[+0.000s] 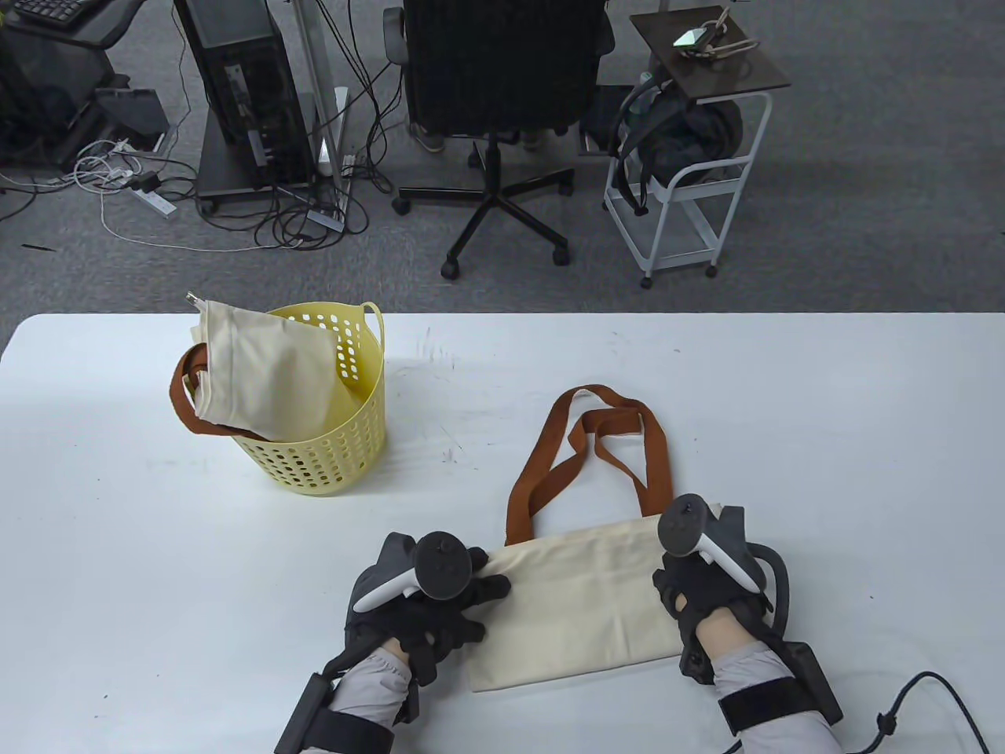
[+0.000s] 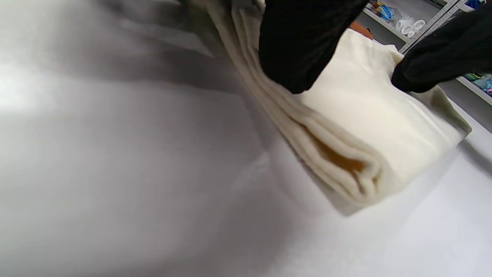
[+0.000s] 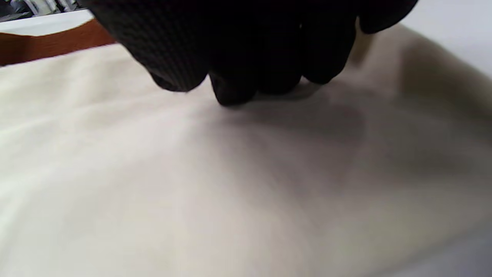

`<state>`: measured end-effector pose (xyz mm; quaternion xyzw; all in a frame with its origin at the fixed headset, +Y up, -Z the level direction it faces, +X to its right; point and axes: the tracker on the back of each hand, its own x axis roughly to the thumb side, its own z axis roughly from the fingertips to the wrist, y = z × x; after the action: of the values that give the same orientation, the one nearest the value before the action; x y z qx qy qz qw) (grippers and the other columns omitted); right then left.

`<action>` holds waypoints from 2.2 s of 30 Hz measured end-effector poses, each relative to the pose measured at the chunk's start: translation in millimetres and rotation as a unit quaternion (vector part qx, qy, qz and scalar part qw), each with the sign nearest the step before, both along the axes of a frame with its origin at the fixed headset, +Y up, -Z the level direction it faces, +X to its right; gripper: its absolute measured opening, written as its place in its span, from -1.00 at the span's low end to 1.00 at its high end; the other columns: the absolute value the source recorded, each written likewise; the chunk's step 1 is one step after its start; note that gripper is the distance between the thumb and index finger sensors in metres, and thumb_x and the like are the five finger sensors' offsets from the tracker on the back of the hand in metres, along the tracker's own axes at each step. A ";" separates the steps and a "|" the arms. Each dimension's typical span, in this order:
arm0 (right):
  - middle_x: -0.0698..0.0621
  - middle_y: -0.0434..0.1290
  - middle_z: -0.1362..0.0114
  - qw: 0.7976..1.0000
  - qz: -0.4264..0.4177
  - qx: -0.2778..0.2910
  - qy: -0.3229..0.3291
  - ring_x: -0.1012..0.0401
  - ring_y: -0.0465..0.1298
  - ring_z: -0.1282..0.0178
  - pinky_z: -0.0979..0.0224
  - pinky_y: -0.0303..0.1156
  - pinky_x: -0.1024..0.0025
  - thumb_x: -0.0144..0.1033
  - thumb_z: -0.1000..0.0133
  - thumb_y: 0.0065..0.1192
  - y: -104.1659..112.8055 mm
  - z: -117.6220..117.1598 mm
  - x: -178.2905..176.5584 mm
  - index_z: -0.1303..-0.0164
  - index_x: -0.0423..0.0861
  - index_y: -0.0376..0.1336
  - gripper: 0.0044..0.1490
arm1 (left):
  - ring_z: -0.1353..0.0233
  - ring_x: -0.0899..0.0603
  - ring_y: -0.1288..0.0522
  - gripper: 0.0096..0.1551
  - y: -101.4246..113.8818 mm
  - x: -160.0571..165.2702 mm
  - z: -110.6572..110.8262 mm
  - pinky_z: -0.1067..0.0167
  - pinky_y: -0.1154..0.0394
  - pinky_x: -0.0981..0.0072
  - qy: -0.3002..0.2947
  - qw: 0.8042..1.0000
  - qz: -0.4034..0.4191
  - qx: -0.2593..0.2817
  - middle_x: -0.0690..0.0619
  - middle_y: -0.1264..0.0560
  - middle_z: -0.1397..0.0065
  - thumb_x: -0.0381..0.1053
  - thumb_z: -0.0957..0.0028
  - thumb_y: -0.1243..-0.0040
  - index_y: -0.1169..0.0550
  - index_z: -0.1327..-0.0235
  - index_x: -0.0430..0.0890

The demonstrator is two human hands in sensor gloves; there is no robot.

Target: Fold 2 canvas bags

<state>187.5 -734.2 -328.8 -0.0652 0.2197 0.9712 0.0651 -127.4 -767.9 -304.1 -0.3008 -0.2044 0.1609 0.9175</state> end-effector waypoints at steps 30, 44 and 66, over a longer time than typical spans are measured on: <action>-0.24 0.26 -0.56 0.949 -0.281 0.128 -0.071 -0.22 0.15 -0.56 -0.52 -0.02 -0.34 -0.35 -0.10 0.31 55.5 -120.0 -32.0 -0.38 -0.19 0.35 -0.39 | -0.71 -0.18 0.37 -0.20 -0.8 3.2 -2.8 -0.45 0.35 -0.49 -0.012 0.999 0.002 -0.050 0.19 0.16 -0.73 -0.08 -0.21 -0.43 -0.27 -0.62 0.31; -0.30 0.13 -0.55 0.980 -0.098 0.075 -0.159 -0.25 0.09 -0.52 -0.50 -0.07 -0.37 -0.20 -0.04 0.43 -22.5 -99.0 -19.8 -0.58 -0.09 -0.40 0.28 | -0.70 -0.19 0.39 -0.20 -1.6 3.6 -3.1 -0.45 0.37 -0.48 -0.007 0.999 0.007 -0.052 0.17 0.18 -0.73 -0.08 -0.22 -0.40 -0.25 -0.63 0.30; -0.61 -0.22 -0.55 0.999 -0.045 0.001 -0.001 -0.53 -0.22 -0.47 -0.36 -0.31 -0.59 0.42 -0.01 0.17 -36.7 -83.3 -150.0 -0.54 -0.15 -0.57 0.46 | -0.70 -0.21 0.38 -0.21 -1.5 2.9 -2.9 -0.45 0.36 -0.48 -0.005 0.999 0.006 -0.049 0.15 0.18 -0.73 -0.08 -0.23 -0.40 -0.24 -0.62 0.29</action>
<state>37.5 -770.8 -412.1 -0.0560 0.2214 0.9675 0.1085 -124.5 -769.4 -307.0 -0.3446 -0.2022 0.1743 0.9000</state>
